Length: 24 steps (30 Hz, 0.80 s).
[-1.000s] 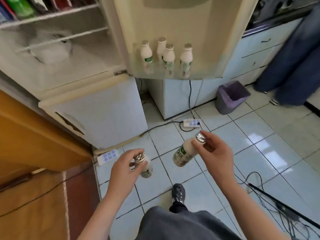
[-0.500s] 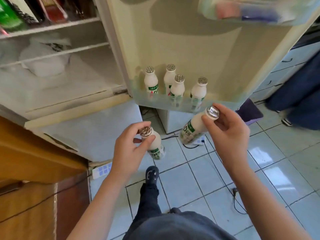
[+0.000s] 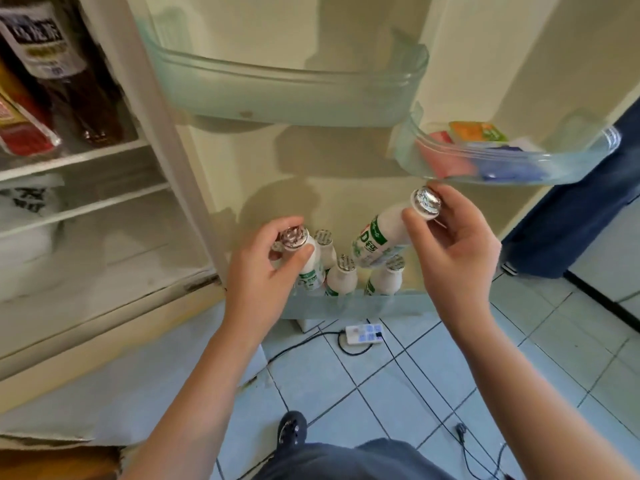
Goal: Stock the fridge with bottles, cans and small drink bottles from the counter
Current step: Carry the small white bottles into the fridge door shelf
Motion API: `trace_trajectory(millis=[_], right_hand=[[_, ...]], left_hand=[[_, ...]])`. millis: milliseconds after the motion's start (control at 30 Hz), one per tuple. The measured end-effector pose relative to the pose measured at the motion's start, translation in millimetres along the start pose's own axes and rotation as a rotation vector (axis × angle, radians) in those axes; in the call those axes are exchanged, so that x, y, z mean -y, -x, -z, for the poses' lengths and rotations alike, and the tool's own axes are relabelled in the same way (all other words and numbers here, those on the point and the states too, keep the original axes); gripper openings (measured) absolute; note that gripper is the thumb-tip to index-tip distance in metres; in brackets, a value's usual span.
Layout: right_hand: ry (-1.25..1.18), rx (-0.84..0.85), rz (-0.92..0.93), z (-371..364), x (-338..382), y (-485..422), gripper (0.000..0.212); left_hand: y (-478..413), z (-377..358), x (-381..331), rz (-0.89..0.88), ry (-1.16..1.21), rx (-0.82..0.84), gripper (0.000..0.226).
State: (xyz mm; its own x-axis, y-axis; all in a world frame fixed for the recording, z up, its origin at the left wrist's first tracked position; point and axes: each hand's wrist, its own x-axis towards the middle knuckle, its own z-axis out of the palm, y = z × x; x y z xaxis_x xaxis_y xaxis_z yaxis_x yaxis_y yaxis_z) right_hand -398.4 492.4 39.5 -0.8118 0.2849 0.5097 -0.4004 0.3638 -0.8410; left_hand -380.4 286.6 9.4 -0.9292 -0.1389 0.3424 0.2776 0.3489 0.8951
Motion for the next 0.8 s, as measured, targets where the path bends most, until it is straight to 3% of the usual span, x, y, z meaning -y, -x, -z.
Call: trace_trajectory(millis=[267, 633, 800], right_hand=[[0.161, 0.067, -0.095, -31.5, -21.9, -26.2, 0.028], [0.383, 0.372, -0.170, -43.9, -67.4, -18.2, 0.037], [0.486, 0.480, -0.177, -44.3, -81.8, -17.7, 0.036]], left_hand=[[-20.1, -2.2, 32.6, 0.042, -0.070, 0.167, 0.032], [-17.5, -11.5, 54.5, -0.015, -0.359, 0.374, 0.032], [-15.0, -19.2, 53.6, -0.038, -0.417, 0.362, 0.032]])
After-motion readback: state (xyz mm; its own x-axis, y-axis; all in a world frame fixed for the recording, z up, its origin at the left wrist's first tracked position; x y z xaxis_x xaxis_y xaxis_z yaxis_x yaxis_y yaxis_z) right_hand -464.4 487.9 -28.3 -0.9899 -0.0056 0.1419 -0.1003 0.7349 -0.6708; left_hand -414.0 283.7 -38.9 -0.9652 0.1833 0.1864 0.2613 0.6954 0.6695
